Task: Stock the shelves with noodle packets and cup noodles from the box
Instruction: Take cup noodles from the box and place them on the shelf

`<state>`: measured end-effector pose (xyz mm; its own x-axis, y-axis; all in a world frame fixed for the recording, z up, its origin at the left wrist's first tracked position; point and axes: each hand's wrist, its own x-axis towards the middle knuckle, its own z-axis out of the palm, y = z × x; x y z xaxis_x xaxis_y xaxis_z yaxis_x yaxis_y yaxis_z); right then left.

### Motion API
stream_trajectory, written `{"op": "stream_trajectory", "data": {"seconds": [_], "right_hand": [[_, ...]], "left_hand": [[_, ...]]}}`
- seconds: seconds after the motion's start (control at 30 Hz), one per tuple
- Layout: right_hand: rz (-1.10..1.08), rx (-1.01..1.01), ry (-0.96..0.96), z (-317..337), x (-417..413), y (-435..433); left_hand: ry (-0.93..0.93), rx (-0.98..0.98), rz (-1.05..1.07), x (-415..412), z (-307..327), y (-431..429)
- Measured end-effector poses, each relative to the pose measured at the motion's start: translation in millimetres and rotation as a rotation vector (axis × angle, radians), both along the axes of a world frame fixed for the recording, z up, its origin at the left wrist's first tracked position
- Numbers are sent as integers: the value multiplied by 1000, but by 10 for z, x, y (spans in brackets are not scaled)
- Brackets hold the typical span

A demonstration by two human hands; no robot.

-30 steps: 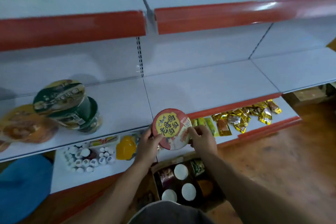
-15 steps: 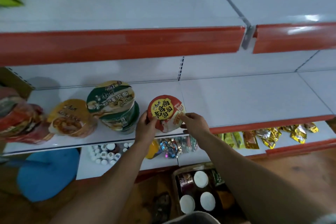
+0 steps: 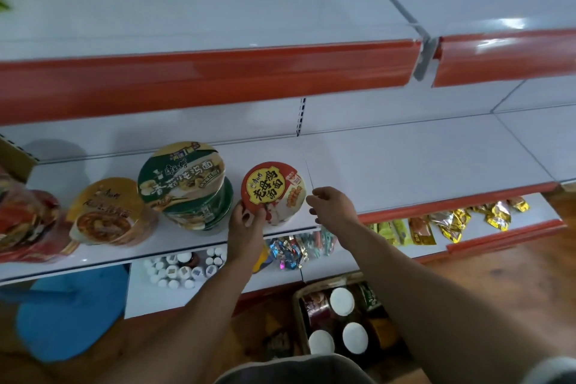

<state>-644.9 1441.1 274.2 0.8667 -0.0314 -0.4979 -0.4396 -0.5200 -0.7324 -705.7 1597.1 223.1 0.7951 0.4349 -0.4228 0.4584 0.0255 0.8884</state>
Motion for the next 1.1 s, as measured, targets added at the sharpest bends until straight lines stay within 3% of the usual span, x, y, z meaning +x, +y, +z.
{"op": "stream_trajectory", "data": {"seconds": [0.17, 0.43, 0.57, 0.73, 1.1], "right_hand": [[83, -160, -74, 133, -76, -311], [198, -500, -96, 170, -294, -1108], [225, -568, -61, -25, -516, -1551], [207, -545, 93, -532, -846, -2072], [200, -453, 341, -2620, -1443, -2756]], "left_hand": [[6, 86, 69, -459, 89, -312], [58, 497, -606, -560, 71, -999], [114, 678, -880, -480, -54, -1406], [226, 819, -1092, -582, -449, -1859], [527, 773, -1315, -1045, -2402, -2481]]}}
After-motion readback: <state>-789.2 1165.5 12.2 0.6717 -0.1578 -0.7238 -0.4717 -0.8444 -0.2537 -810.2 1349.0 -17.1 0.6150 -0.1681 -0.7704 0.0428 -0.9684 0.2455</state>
